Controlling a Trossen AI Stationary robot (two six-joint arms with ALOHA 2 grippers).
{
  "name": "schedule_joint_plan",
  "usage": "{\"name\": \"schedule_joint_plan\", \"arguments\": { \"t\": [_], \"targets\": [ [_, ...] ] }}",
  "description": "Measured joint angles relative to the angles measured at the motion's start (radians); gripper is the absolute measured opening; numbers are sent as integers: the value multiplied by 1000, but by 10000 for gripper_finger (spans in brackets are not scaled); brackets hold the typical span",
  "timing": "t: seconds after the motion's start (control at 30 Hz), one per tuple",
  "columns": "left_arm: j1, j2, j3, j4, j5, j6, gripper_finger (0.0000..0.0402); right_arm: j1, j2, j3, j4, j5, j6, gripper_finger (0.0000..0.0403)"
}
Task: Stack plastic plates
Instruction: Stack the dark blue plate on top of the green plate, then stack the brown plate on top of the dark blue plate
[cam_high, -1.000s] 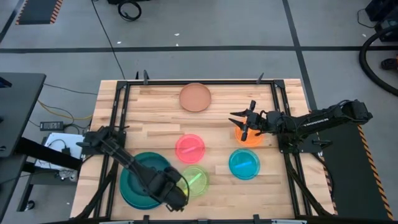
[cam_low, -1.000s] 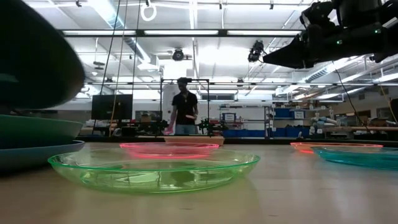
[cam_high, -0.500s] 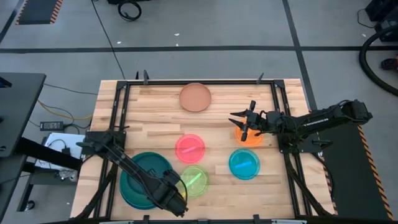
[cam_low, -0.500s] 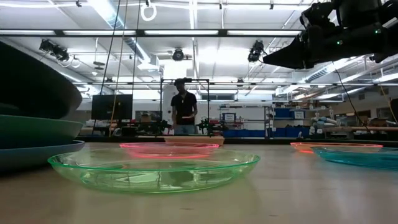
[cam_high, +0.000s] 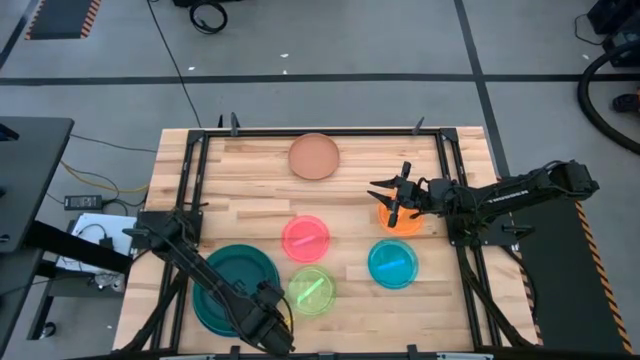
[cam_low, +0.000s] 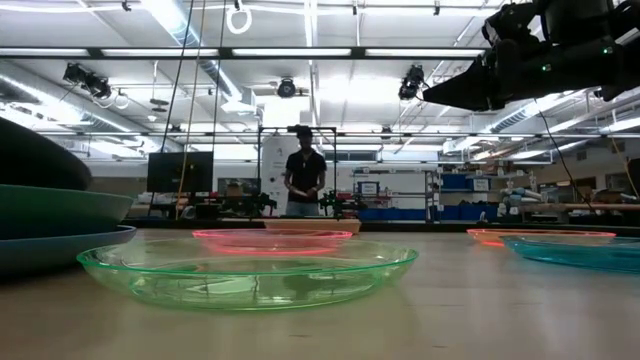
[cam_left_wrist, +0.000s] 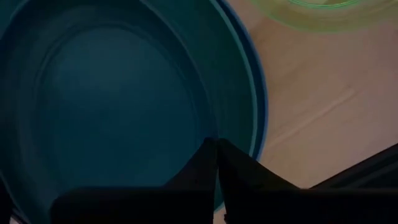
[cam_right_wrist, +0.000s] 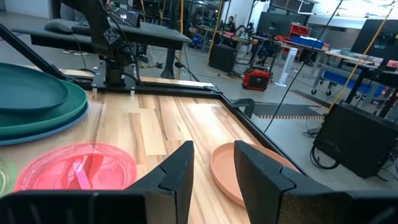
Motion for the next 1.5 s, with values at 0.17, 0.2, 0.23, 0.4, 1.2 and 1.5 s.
{"name": "schedule_joint_plan", "arguments": {
  "t": [0.17, 0.2, 0.23, 0.4, 1.2, 1.5],
  "targets": [
    [1, 0, 0, -1, -3, -12, 55, 1, 0, 0, 3, 0, 0, 125],
    [1, 0, 0, 0, -3, -11, 64, 1, 0, 0, 3, 0, 0, 125],
    [5, 0, 0, 0, -2, -6, 73, 1, 0, 0, 3, 0, 0, 125],
    [41, -2, 12, -4, 14, 68, 101, 1, 0, 0, 3, 0, 6, 125],
    [271, -4, 20, -3, -106, 701, 105, 65, 0, 0, -112, -3, 103, 125],
    [319, -4, 20, -1, -176, 938, 105, 121, 0, 0, -207, 15, 201, 125]
  ]
}}
